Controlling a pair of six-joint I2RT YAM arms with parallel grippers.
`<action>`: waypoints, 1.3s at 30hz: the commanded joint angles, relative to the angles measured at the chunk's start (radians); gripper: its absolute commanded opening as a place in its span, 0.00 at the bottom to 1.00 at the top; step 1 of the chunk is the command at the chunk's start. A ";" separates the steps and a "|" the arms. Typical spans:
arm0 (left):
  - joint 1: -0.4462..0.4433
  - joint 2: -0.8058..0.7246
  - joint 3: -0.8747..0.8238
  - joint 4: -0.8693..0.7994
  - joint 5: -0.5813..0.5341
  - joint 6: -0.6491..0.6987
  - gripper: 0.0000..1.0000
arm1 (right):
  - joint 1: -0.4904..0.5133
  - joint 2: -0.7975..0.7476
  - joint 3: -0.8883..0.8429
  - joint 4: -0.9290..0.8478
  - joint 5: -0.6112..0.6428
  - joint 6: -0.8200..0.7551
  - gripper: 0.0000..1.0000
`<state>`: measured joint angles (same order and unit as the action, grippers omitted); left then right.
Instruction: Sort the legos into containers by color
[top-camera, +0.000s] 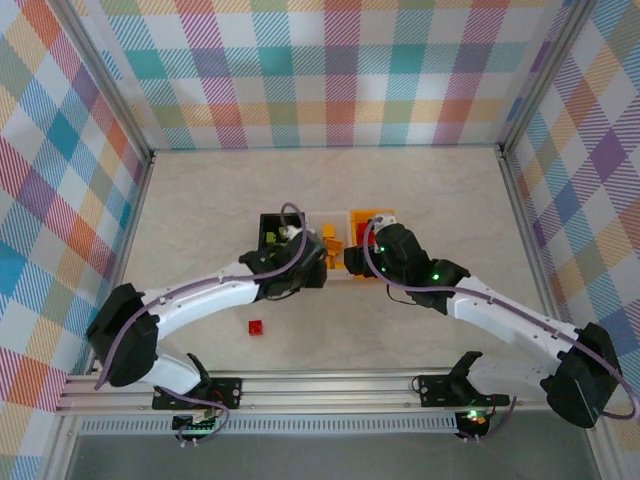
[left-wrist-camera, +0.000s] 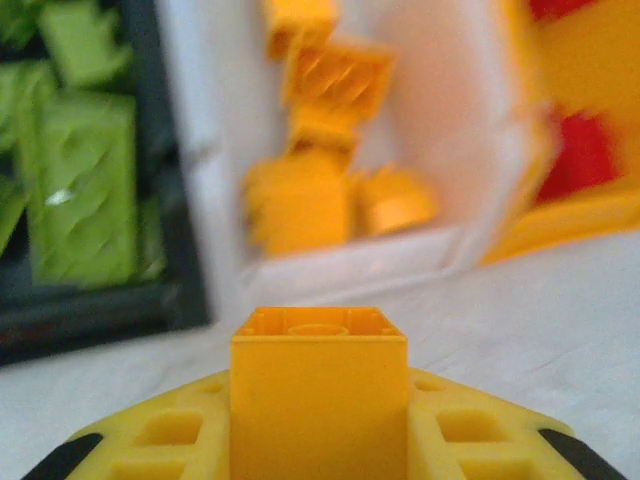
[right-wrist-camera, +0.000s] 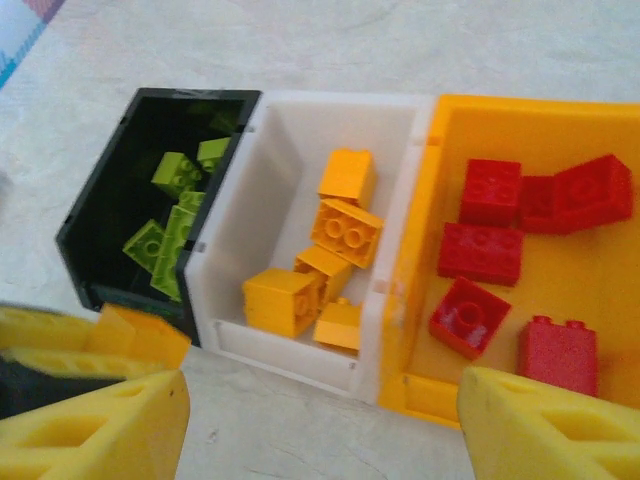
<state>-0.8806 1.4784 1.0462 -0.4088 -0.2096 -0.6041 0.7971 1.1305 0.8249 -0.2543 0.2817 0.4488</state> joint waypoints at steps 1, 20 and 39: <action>0.033 0.118 0.139 -0.010 0.051 0.046 0.28 | -0.004 -0.029 -0.015 -0.019 0.018 0.024 0.72; 0.133 0.371 0.419 -0.039 0.105 0.042 0.78 | -0.010 -0.060 -0.038 -0.006 -0.070 -0.001 0.76; 0.548 -0.552 -0.251 -0.181 0.058 -0.040 1.00 | 0.296 0.508 0.249 0.074 -0.326 -0.124 0.75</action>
<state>-0.4080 0.9676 0.8360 -0.5140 -0.1905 -0.6357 1.0389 1.5627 0.9924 -0.2092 0.0036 0.3656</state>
